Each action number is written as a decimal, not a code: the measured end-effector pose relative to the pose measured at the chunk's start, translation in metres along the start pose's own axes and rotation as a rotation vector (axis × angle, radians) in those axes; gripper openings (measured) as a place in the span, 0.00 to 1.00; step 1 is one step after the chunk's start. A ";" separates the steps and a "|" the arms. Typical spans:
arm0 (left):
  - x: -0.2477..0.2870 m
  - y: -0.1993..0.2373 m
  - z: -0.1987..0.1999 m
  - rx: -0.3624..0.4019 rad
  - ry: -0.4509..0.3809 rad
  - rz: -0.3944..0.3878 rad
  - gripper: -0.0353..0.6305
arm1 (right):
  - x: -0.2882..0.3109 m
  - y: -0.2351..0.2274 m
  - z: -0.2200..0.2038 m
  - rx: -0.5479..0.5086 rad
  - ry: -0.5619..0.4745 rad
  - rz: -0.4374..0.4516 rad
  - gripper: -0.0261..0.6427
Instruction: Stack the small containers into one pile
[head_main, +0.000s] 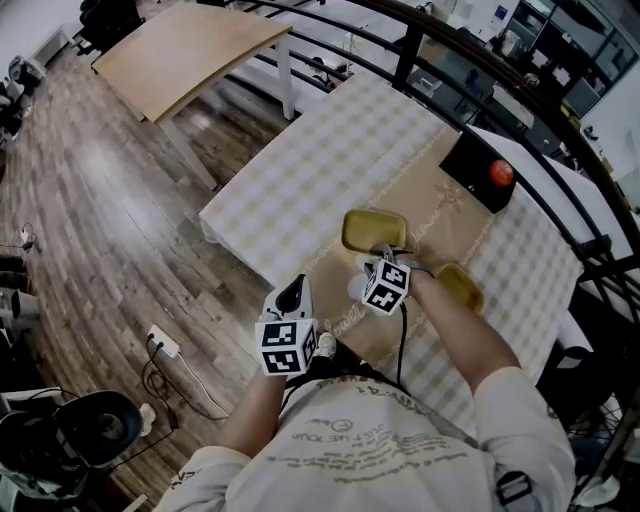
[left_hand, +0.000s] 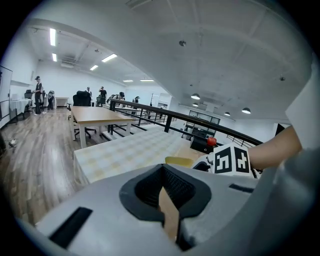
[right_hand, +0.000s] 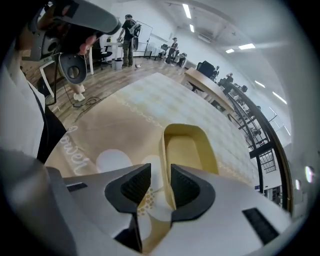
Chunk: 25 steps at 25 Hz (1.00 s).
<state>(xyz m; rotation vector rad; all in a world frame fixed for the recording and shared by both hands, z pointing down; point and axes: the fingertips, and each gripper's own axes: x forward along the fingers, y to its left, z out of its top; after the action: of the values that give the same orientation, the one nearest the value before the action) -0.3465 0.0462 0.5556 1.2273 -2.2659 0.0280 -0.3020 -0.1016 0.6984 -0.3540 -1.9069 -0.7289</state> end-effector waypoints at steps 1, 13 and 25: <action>-0.001 0.002 -0.002 -0.001 0.003 0.000 0.06 | 0.004 0.001 -0.001 -0.008 0.021 0.009 0.22; -0.014 0.014 -0.015 0.001 0.019 0.003 0.06 | 0.011 -0.012 0.003 0.004 0.056 -0.025 0.06; 0.002 -0.015 -0.002 0.041 -0.002 -0.093 0.06 | -0.040 -0.036 -0.012 0.075 0.038 -0.159 0.06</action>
<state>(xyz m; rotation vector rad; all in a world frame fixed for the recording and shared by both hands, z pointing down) -0.3344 0.0363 0.5545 1.3530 -2.2171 0.0387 -0.2950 -0.1341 0.6549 -0.1421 -1.9360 -0.7600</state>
